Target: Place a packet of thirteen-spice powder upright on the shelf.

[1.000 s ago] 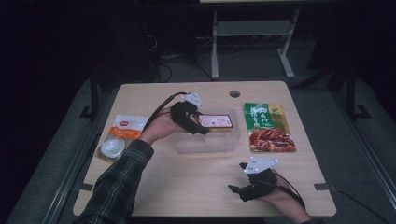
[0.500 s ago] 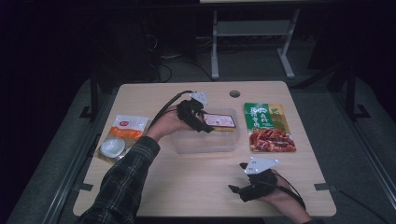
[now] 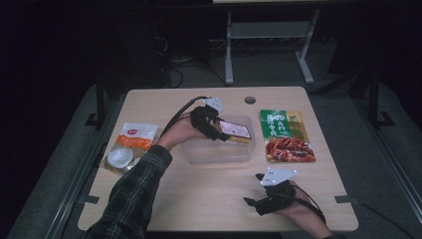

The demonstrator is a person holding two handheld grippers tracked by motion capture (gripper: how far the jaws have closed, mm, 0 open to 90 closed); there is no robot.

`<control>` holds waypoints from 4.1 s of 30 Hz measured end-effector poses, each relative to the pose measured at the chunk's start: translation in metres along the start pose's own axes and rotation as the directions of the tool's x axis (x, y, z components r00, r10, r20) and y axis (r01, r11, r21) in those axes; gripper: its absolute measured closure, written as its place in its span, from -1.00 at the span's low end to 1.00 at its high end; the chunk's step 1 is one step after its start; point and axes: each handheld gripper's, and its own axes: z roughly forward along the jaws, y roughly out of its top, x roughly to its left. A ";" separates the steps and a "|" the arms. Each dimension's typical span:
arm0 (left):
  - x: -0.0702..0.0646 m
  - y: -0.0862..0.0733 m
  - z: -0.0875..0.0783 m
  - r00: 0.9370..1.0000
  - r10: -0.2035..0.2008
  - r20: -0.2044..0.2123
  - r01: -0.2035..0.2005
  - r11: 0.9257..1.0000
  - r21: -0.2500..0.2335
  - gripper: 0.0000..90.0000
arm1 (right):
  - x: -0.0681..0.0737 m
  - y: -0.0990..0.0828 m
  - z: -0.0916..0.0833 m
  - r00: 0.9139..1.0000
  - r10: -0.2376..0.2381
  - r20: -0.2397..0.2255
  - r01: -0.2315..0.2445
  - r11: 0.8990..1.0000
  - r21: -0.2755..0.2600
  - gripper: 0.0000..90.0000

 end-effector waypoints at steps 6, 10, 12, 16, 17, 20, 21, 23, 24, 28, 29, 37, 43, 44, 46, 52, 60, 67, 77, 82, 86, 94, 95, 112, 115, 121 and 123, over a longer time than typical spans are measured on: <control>0.000 0.008 -0.001 1.000 0.005 -0.008 -0.005 1.000 -0.029 -0.31 | 0.000 0.000 -0.001 1.000 0.006 -0.001 -0.006 1.000 0.000 -0.68; 0.000 0.013 0.000 1.000 0.015 -0.008 -0.015 0.999 -0.033 -0.32 | 0.001 0.000 -0.001 1.000 0.003 -0.006 -0.003 1.000 -0.006 -0.68; 0.000 0.016 0.001 1.000 0.015 -0.005 -0.015 0.999 -0.039 -0.32 | 0.001 0.000 -0.001 1.000 0.001 -0.004 -0.001 1.000 -0.007 -0.68; 0.000 0.022 0.003 1.000 0.021 -0.007 -0.022 0.999 -0.049 -0.32 | 0.001 0.000 -0.001 1.000 0.002 -0.003 -0.002 1.000 -0.008 -0.69; 0.000 0.023 0.003 1.000 0.023 -0.008 -0.023 0.998 -0.051 -0.32 | 0.001 0.000 -0.001 1.000 0.001 -0.002 -0.001 1.000 -0.008 -0.69; 0.000 0.025 0.004 1.000 0.025 -0.011 -0.026 0.998 -0.052 -0.32 | 0.001 0.000 -0.002 1.000 0.002 -0.002 -0.002 1.000 -0.008 -0.69; 0.001 0.028 0.006 1.000 0.028 -0.010 -0.028 0.998 -0.053 -0.32 | 0.001 0.000 -0.002 1.000 0.000 -0.003 0.000 1.000 -0.008 -0.69; 0.001 0.030 0.009 1.000 0.025 -0.006 -0.025 0.998 -0.054 -0.32 | 0.001 0.000 -0.002 1.000 0.000 -0.003 0.000 1.000 -0.008 -0.69; 0.001 0.030 0.009 1.000 0.025 -0.006 -0.025 0.998 -0.054 -0.32 | 0.001 0.000 -0.002 1.000 0.000 -0.003 0.000 1.000 -0.008 -0.69; 0.002 0.037 0.014 1.000 0.019 0.003 -0.019 0.996 -0.089 -0.32 | 0.001 0.000 -0.002 1.000 0.000 -0.005 0.000 1.000 -0.008 -0.69; 0.002 0.037 0.014 1.000 0.019 0.003 -0.019 0.996 -0.089 -0.32 | 0.001 0.000 -0.002 1.000 0.000 -0.005 0.000 1.000 -0.008 -0.69; 0.001 0.049 0.032 1.000 0.015 0.019 -0.014 0.996 -0.093 -0.32 | 0.001 0.000 -0.002 1.000 -0.003 -0.005 0.003 1.000 -0.012 -0.69; 0.001 0.053 0.048 1.000 0.012 0.027 -0.010 0.997 -0.075 -0.32 | 0.002 0.000 -0.002 1.000 -0.002 -0.007 0.002 1.000 -0.008 -0.69; 0.001 0.053 0.050 1.000 0.011 0.029 -0.009 0.998 -0.070 -0.32 | 0.002 0.000 -0.002 1.000 -0.002 -0.006 0.002 1.000 -0.009 -0.69; 0.001 0.053 0.056 0.999 0.008 0.032 -0.006 0.998 -0.059 -0.31 | 0.002 0.000 -0.002 1.000 -0.001 -0.006 0.001 1.000 -0.009 -0.69; 0.000 0.053 0.063 0.999 0.010 0.033 -0.008 0.999 -0.052 -0.31 | 0.002 0.000 -0.003 1.000 -0.002 -0.006 0.001 1.000 -0.009 -0.69; -0.004 0.055 0.049 1.000 -0.001 0.020 0.002 0.998 -0.064 -0.50 | 0.001 -0.001 -0.002 1.000 -0.004 -0.005 0.004 1.000 -0.007 -0.69; -0.008 0.048 0.025 1.000 -0.011 0.008 0.012 0.994 -0.105 -0.55 | 0.001 -0.001 -0.001 1.000 -0.010 -0.004 0.010 1.000 -0.003 -0.69; -0.021 0.031 -0.013 0.999 -0.036 -0.022 0.034 0.995 -0.099 -0.56 | 0.002 -0.001 0.001 1.000 -0.008 -0.004 0.008 1.000 0.010 -0.69; -0.028 0.020 -0.021 0.998 -0.048 -0.037 0.045 0.996 -0.078 -0.56 | 0.001 -0.001 0.001 1.000 -0.006 -0.005 0.006 1.000 0.013 -0.69; -0.036 0.008 -0.026 0.997 -0.059 -0.040 0.056 0.995 -0.078 -0.56 | 0.001 -0.002 0.002 1.000 -0.004 -0.006 0.004 1.000 0.020 -0.69; -0.056 -0.022 -0.037 0.994 -0.093 -0.056 0.088 0.991 -0.097 -0.58 | 0.001 -0.002 0.003 1.000 0.001 -0.008 -0.001 1.000 0.024 -0.69; -0.056 -0.022 -0.037 0.994 -0.093 -0.056 0.088 0.991 -0.097 -0.59 | 0.001 -0.002 0.003 1.000 0.000 -0.008 0.000 1.000 0.025 -0.69; -0.097 -0.078 -0.063 0.990 -0.107 -0.089 0.094 0.985 -0.145 -0.59 | -0.001 -0.003 0.006 1.000 0.001 -0.005 -0.001 0.999 0.036 -0.69; -0.104 -0.089 -0.066 0.989 -0.119 -0.093 0.104 0.983 -0.149 -0.59 | -0.001 -0.003 0.007 1.000 0.002 -0.006 -0.001 0.999 0.038 -0.69; -0.112 -0.111 -0.069 0.982 -0.148 -0.113 0.130 0.980 -0.153 -0.59 | -0.002 -0.003 0.008 1.000 0.001 -0.003 -0.001 0.999 0.045 -0.69; -0.114 -0.119 -0.070 0.979 -0.164 -0.117 0.146 0.977 -0.153 -0.59 | -0.002 -0.003 0.008 1.000 0.003 -0.003 -0.003 0.999 0.045 -0.69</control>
